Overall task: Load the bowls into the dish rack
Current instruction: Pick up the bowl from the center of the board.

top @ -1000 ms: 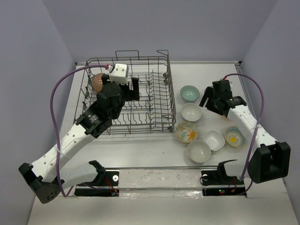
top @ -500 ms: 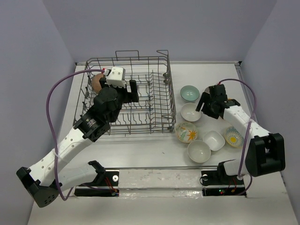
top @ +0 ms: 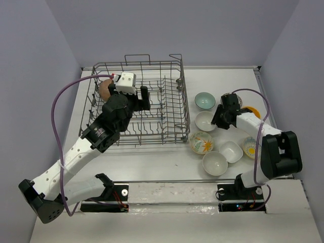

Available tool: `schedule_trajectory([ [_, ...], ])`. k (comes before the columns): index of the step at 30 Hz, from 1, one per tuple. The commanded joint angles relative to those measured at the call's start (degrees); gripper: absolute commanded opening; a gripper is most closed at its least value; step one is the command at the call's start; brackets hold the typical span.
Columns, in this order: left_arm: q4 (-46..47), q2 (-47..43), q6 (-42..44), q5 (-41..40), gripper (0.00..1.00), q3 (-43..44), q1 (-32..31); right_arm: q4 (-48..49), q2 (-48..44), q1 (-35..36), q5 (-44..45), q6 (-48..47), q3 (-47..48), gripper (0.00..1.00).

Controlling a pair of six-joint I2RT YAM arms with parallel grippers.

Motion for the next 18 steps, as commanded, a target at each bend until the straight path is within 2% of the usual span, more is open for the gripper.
schedule_trajectory([
  [1,3.06,0.33,-0.44,0.26,0.94,-0.56,0.36,4.76,0.86,-0.20,-1.17,0.99,-0.72,0.42],
  [10,3.41,0.95,-0.62,0.44,0.94,-0.91,0.44,5.29,0.95,-0.20,0.76,0.55,-1.25,0.01],
  [18,3.41,2.79,-1.14,1.84,0.94,-0.47,0.44,-2.52,-6.69,-0.20,7.96,-0.68,2.08,0.01],
])
